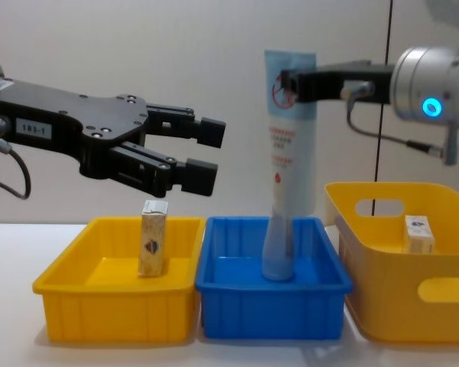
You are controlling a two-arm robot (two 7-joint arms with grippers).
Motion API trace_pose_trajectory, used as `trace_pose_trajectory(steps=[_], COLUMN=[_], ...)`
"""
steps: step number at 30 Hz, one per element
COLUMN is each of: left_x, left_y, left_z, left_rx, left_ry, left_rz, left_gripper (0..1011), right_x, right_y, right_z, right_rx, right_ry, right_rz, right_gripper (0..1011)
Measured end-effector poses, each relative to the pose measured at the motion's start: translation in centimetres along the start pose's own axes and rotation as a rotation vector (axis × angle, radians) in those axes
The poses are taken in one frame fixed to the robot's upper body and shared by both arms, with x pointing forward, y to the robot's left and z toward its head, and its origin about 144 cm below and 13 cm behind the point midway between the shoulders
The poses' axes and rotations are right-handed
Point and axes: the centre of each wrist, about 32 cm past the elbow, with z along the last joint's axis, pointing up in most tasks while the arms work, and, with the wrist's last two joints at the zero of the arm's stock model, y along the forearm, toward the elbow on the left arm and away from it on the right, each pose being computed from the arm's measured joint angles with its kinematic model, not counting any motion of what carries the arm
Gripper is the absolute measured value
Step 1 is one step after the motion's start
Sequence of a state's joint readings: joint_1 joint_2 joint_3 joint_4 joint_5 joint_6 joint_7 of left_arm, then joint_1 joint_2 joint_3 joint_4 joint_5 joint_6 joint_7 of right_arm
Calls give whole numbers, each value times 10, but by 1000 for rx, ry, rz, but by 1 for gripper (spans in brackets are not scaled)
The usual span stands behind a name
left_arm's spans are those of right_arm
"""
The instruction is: Bimanual collaborative sorting of washing and personal care products
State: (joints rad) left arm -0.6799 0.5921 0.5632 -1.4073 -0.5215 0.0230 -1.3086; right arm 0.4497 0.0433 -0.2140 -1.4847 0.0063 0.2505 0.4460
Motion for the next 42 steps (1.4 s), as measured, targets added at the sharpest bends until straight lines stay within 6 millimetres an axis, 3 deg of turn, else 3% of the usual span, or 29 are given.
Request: trace_pose_trajectory(steps=[16, 42], left_x=[0, 0], left_y=[0, 0], left_z=[0, 0], left_rx=[0, 0], left_ry=[0, 0], left_rz=[0, 0], left_gripper=[1001, 1001], right_x=[26, 61], right_y=[-11, -7], right_z=[14, -10], right_rx=[55, -72], right_ry=[-33, -85], right_rz=[-92, -328], right_gripper=[8, 8])
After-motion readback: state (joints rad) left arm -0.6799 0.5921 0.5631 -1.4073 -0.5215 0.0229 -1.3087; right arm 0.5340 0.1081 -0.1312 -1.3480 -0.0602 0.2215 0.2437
